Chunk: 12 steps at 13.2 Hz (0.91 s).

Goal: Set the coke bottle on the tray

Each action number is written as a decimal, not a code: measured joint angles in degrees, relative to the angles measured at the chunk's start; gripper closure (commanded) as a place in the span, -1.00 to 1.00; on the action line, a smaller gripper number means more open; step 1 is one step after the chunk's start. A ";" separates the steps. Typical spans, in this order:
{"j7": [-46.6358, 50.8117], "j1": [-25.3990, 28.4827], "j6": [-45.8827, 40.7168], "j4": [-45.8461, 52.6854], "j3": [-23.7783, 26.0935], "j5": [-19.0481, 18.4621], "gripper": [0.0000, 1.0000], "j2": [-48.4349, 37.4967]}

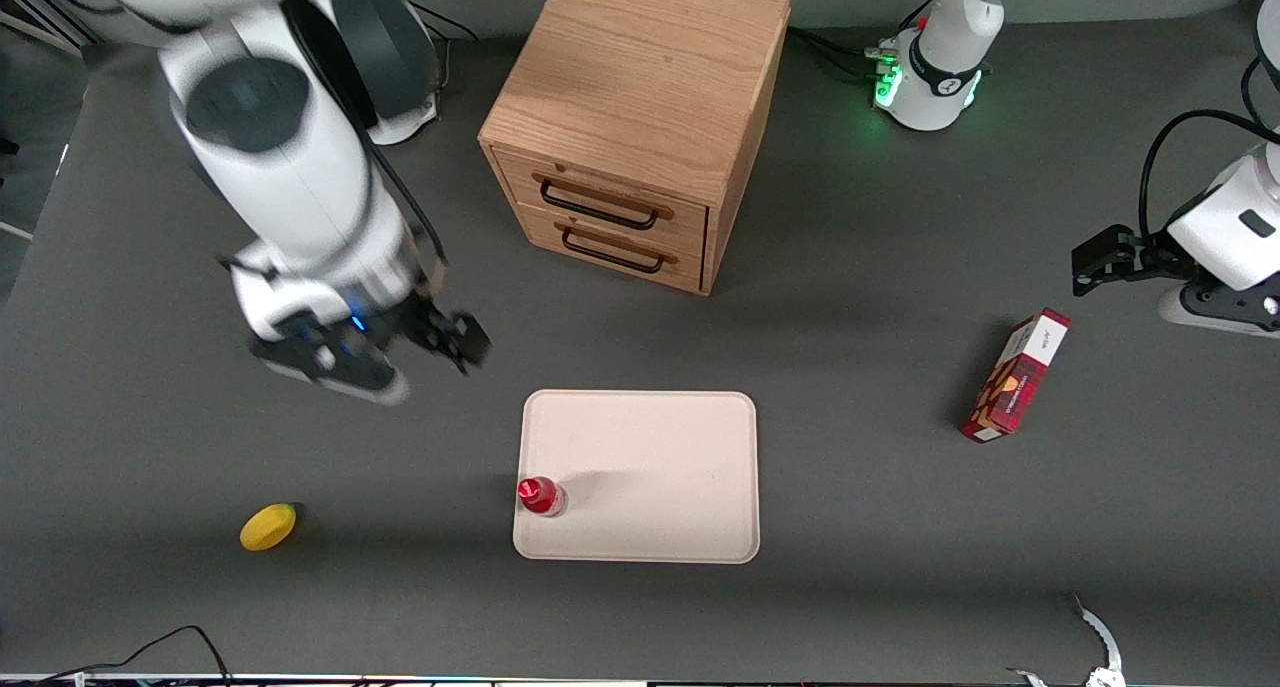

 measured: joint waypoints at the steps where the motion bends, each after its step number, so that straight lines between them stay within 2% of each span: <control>1: -4.78 -1.74 -1.67 -2.63 -2.16 4.48 -1.00 -4.78; 3: -17.59 -3.04 -2.63 -10.50 -13.32 14.40 -1.00 -15.10; 4: -25.11 -3.41 -1.59 -16.39 -19.91 18.27 -1.00 -20.36; 5: -31.76 -3.81 1.38 -23.28 -25.52 20.42 -1.00 -25.20; 6: -36.33 -4.20 5.14 -30.00 -29.55 21.40 -1.00 -29.06; 8: -39.91 -4.46 13.11 -42.66 -34.06 21.96 -1.00 -34.00; 10: -40.09 -4.34 18.55 -51.37 -34.91 21.99 -1.00 -35.69; 12: -39.73 -3.61 19.70 -53.12 -34.72 21.99 -1.00 -35.71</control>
